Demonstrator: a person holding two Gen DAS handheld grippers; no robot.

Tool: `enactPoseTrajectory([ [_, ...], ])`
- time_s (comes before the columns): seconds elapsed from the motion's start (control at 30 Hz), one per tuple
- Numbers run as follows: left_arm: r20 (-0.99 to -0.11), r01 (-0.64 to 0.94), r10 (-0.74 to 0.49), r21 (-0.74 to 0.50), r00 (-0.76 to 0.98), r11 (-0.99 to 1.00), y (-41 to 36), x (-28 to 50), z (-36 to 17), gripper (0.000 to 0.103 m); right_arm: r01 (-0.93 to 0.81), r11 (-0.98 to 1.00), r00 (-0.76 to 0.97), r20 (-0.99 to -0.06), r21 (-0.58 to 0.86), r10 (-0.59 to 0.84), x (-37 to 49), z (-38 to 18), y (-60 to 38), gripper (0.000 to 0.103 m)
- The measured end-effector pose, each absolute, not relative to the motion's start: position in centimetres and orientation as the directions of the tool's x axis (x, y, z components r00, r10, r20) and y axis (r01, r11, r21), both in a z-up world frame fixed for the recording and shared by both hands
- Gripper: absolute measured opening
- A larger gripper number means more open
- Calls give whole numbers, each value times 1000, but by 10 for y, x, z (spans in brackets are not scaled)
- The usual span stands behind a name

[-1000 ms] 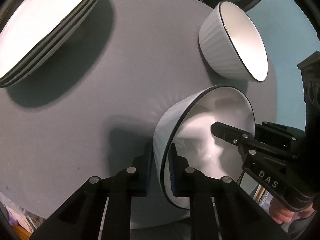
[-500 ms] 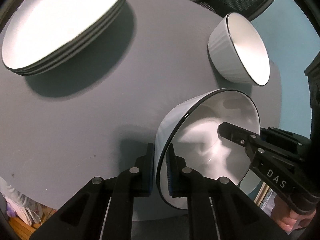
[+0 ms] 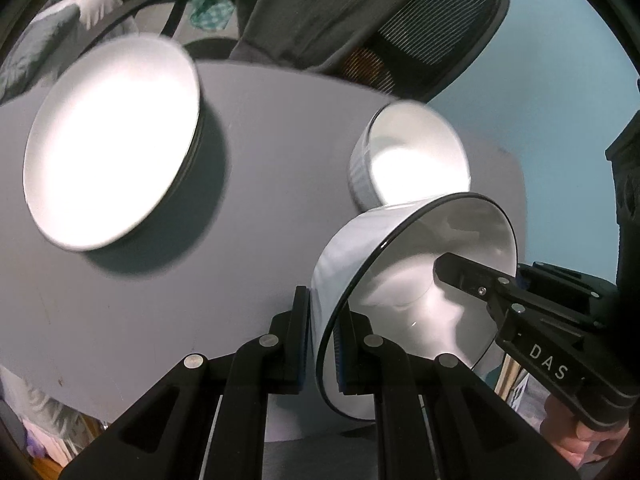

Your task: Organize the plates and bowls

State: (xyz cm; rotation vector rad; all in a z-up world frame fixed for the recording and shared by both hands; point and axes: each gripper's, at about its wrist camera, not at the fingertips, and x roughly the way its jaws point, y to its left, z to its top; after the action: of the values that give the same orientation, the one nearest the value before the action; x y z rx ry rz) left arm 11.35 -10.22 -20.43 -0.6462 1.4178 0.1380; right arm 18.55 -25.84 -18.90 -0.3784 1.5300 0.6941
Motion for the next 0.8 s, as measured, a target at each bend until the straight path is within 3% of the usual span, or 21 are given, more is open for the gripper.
enactPoseTrajectory([
  [0.33, -951, -378, -245, -300, 188, 876, -101, 163, -195, 10, -595, 787, -38, -984, 161, 173, 235, -185, -273, 7],
  [0.8, -973, -331, -195, -226, 123, 916, -111, 220, -226, 10, -532, 826, -90, -982, 187, 164, 280, -207, -284, 7],
])
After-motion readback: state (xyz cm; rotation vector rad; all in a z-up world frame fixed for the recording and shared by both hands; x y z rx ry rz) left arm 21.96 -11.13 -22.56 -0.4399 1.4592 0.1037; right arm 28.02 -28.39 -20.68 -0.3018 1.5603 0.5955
